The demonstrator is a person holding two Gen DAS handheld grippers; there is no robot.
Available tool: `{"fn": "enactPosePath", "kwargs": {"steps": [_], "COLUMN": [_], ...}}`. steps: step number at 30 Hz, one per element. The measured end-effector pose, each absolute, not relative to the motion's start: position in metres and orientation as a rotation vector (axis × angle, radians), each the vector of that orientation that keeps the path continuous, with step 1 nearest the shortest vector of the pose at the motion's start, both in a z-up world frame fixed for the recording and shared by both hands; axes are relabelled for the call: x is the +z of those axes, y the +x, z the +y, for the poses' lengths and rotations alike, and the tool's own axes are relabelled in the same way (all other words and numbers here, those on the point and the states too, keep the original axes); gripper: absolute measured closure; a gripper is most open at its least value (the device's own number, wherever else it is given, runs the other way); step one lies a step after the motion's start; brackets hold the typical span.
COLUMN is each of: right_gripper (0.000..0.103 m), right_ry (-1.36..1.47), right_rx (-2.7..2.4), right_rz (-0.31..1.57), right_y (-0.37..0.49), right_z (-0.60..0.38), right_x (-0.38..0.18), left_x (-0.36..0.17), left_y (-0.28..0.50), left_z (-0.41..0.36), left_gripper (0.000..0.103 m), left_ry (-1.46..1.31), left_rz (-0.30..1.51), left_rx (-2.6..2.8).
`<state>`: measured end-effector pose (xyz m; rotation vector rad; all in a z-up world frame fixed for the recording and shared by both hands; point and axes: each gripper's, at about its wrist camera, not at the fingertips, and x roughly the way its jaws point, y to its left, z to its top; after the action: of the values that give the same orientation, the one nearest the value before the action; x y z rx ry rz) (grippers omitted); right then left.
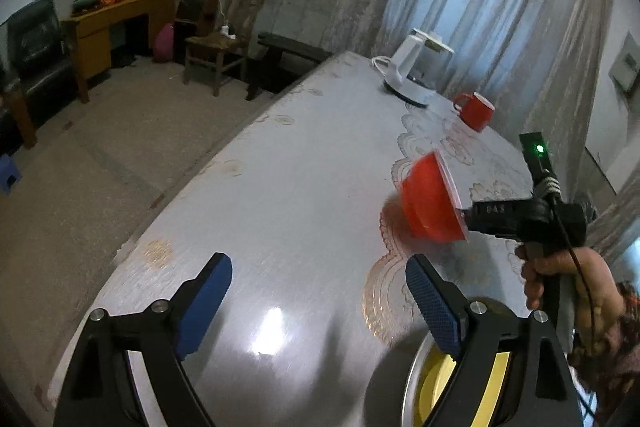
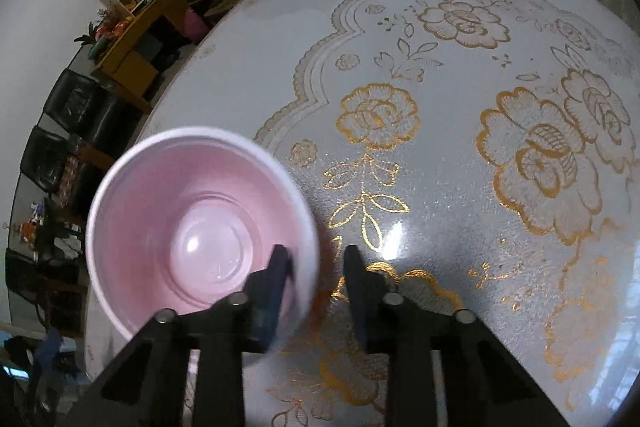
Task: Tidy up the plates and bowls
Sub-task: 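Grasp the rim of the red bowl with the right gripper, then lift the red bowl with the right gripper and carry it over the steel bowl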
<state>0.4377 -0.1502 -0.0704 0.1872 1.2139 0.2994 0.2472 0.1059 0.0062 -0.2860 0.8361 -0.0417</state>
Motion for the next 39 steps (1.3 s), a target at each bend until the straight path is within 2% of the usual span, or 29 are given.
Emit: {"fn": "enactPosePath", "kwargs": {"steps": [1,6,13,21,26,31,32,34,35,36,39], "right_gripper": [0.085,0.086,0.086,0.085,0.085,0.085,0.086,0.086,0.087,0.088,0.093], "right_ry": [0.186,0.222,0.227,0.215,0.143,0.114,0.105,0.096,0.098,0.104,0.116], "right_rx": [0.299,0.310,0.328,0.316,0.297,0.279,0.279,0.292,0.297,0.300,0.314], "right_rz": [1.212,1.201,1.190,1.161,1.135,1.124,1.122,1.123,1.126,1.126,1.121], "right_y": [0.437,0.440,0.438,0.433,0.424,0.420,0.418,0.413,0.412,0.410,0.401], "right_z": [-0.151,-0.164,-0.180,-0.187,-0.181,-0.175,-0.173,-0.169,-0.167,-0.167,-0.166], "right_x": [-0.071,-0.075,-0.075,-0.070,-0.064,-0.061,-0.060,-0.059,-0.060,-0.058,-0.054], "left_x": [0.007,0.006,-0.014,-0.002,0.016,0.007,0.006,-0.002,-0.007,-0.013,-0.019], "left_y": [0.257,0.298,0.353,0.356,0.335,0.340,0.340,0.343,0.345,0.347,0.345], "left_z": [0.101,0.081,0.041,0.013,0.028,0.003,-0.003,-0.011,-0.013,-0.014,-0.011], "left_gripper": [0.014,0.014,0.014,0.014,0.014,0.018,0.021,0.047,0.070,0.076,0.081], "left_ry": [-0.268,-0.247,-0.281,-0.218,-0.239,-0.149,-0.112,-0.050,-0.038,-0.036,-0.027], "left_rz": [0.838,0.835,0.937,0.892,0.774,0.836,0.833,0.865,0.889,0.917,0.940], "left_rx": [-0.044,-0.069,-0.162,-0.160,-0.118,-0.199,-0.200,-0.186,-0.194,-0.211,-0.204]}}
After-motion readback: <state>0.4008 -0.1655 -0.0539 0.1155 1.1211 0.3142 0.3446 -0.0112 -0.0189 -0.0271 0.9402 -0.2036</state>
